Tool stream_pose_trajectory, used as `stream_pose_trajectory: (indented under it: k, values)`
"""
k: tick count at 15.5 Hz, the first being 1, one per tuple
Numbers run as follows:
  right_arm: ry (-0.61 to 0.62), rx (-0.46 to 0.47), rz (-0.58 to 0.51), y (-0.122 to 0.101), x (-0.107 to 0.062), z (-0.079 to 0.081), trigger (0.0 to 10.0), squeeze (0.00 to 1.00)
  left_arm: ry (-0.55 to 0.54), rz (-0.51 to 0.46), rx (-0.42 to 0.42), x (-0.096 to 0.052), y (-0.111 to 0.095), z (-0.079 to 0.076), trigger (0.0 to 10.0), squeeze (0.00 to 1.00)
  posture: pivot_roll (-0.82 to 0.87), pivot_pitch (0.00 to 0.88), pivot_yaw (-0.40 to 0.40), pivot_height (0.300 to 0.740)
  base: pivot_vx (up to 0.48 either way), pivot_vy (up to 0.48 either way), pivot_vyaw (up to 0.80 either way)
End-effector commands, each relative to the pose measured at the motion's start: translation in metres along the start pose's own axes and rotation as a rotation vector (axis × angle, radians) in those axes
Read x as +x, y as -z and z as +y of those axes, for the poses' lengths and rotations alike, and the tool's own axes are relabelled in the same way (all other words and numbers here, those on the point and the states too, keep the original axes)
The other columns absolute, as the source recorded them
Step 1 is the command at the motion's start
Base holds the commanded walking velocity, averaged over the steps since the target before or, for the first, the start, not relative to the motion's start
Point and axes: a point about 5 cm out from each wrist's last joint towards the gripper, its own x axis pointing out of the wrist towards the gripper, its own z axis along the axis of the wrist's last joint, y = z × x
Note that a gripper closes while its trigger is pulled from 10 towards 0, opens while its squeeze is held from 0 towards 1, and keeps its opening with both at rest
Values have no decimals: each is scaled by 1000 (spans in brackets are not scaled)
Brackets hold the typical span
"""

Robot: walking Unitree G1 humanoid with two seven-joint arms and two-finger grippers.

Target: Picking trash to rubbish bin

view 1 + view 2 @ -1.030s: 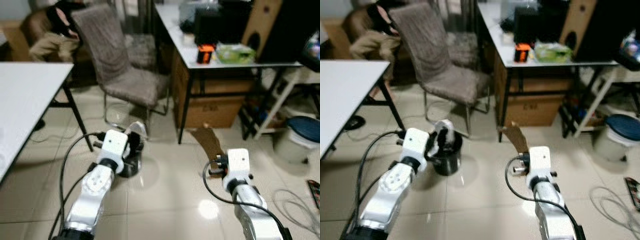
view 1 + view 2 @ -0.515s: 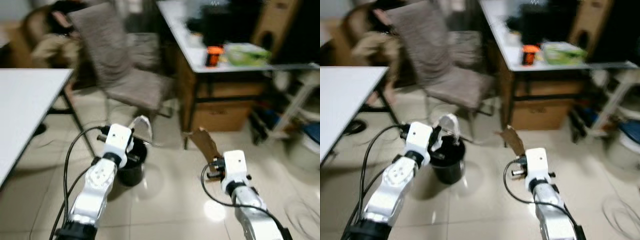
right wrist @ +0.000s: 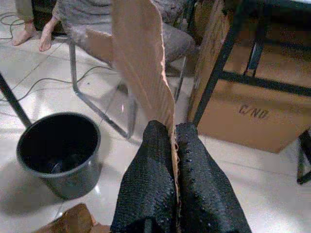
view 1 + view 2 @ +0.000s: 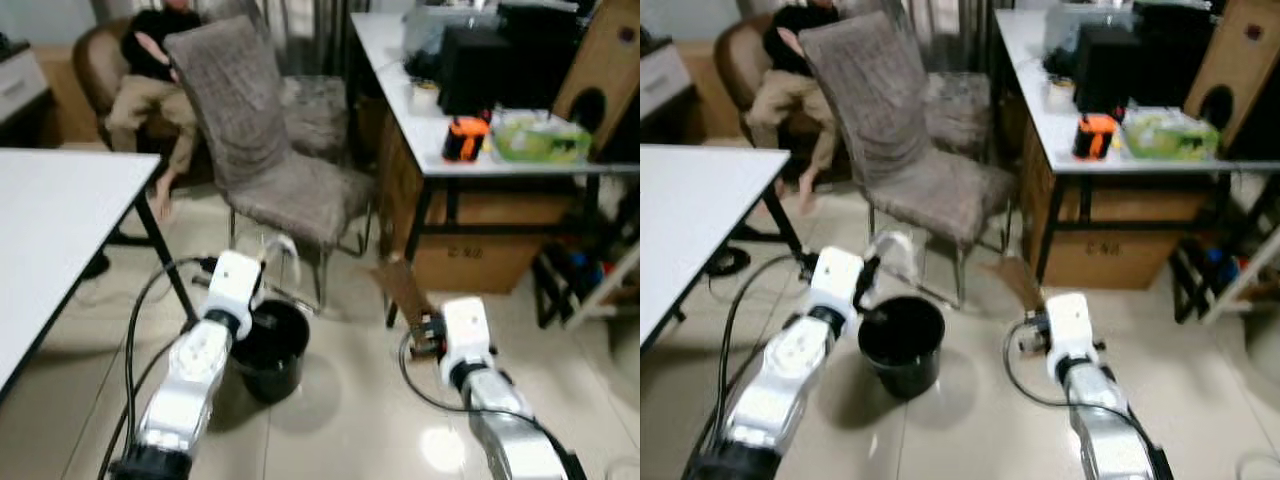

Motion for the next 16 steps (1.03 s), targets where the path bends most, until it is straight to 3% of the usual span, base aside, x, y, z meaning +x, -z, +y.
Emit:
stream_pose_trajectory:
  k: [1,3,6,13,16]
  values:
    - [-25,0,-33,-8,3,8,10000,0,-36,-4,14,0,-2,12,10000,0,-128,0,-6,740,428,0,0]
    - [-82,-24,-9,-6,3,12,10000,0,-35,-6,20,1,-3,13,10000,0,-124,0,-4,740,429,0,0]
    - [-72,-29,-8,-6,4,11,10000,0,-35,-7,25,2,-4,16,10000,0,-128,0,3,740,431,0,800]
    - [-101,-48,-1,-5,8,10,10000,0,-44,-7,27,7,-4,18,10000,0,-131,0,0,740,423,0,0]
    - [-94,-70,-5,-5,7,8,10000,0,-44,46,10,10,5,17,10000,0,-142,0,1,740,0,0,0]
